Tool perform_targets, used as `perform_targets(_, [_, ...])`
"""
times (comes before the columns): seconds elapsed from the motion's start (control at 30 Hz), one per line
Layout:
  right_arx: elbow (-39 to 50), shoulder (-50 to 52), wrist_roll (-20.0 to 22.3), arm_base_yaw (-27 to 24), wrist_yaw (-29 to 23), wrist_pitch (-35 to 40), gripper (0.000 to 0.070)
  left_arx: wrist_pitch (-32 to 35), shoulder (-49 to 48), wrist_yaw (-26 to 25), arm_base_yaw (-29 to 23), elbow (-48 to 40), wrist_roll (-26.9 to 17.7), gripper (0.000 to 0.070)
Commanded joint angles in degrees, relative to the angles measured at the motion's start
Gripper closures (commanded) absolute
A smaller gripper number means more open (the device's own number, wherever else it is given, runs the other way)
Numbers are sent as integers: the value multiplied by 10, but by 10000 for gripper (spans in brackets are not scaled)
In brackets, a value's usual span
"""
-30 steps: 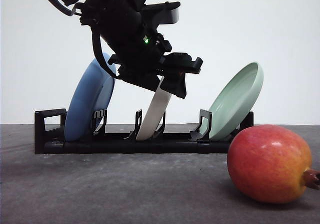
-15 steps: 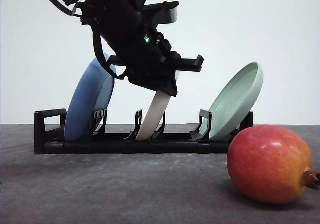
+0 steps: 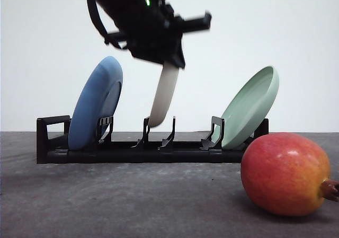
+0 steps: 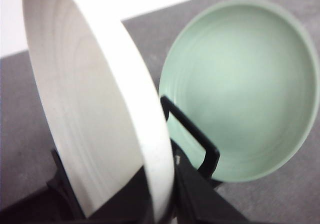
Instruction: Place pomegranate in white plate
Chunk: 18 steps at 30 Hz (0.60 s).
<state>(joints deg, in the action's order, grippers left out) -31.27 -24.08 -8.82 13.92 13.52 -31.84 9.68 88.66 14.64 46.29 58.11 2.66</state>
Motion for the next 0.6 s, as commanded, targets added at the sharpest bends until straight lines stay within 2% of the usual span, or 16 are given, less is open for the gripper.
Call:
perform_targets(0.0, [-10, -1, -2, 3, 0, 7, 289, -3, -12, 2, 6, 13, 2, 688])
perform_targets(0.37, [-10, -1, -2, 3, 0, 7, 289, -124, -132, -72, 16, 13, 64, 688])
perform_targets(0.57, [-10, -2, -2, 3, 0, 7, 289, -202, -188, -72, 46, 6, 80, 688])
